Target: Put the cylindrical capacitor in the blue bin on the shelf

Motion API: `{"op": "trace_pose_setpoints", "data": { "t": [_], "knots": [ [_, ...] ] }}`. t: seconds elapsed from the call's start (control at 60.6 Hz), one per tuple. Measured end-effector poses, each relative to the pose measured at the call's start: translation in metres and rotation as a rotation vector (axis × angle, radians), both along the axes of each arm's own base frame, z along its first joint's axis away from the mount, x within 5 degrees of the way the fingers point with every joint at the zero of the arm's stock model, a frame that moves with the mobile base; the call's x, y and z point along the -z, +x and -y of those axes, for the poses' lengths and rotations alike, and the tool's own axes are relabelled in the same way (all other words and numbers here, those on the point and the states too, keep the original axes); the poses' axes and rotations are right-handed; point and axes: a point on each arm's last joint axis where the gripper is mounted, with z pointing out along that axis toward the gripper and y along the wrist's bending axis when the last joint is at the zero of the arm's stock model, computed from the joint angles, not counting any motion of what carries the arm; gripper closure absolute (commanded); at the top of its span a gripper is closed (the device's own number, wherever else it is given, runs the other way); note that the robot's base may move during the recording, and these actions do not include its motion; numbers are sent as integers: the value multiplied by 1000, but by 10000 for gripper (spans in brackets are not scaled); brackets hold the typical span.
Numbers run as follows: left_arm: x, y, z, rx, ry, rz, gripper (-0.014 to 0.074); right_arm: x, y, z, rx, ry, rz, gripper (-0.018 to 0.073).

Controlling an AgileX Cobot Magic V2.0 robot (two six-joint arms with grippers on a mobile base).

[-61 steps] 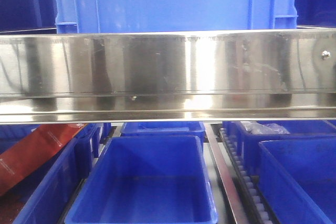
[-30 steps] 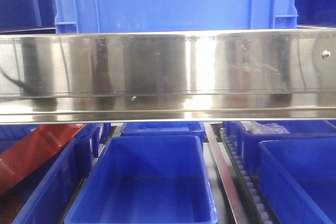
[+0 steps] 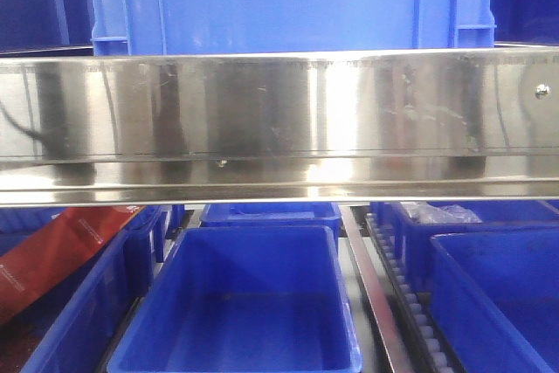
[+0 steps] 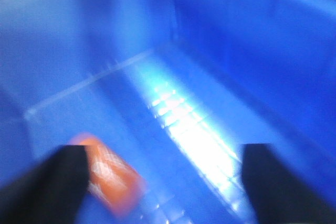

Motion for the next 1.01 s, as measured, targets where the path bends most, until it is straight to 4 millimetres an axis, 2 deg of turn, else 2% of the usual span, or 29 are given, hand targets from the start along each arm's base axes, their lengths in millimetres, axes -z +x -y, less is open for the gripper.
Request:
{"op": "trace_pose_setpoints", "data": {
  "t": [0.132,0.247,0.379,0.495,0.594,0.775,0.907,1.006],
  "knots": [
    [-28,-24,-17,-1,-11,19,528,-1,0,0,0,1,12,619],
    [-53,-50,-39,-13,-13,22,710,-1,0,0,1,1,14,619],
    [-73,-75,-70,-54,-24,29,707,0,0,0,0,0,-1,619],
    [-77,-99,-98,-105,-45,33,707,2,0,0,-1,-2,-26,619],
    [-70,-123,-123,-148,-52,42,707,4,-1,0,-1,-3,-40,619],
    [-44,-170,-160,-218,-70,68,707,5,-1,0,-2,-4,-60,619],
    [-16,-209,-184,-285,-135,105,707,6,-1,0,-2,-4,-62,619],
    [7,-231,-195,-318,-150,122,707,6,2,-3,-25,-6,-74,619]
  ]
}}
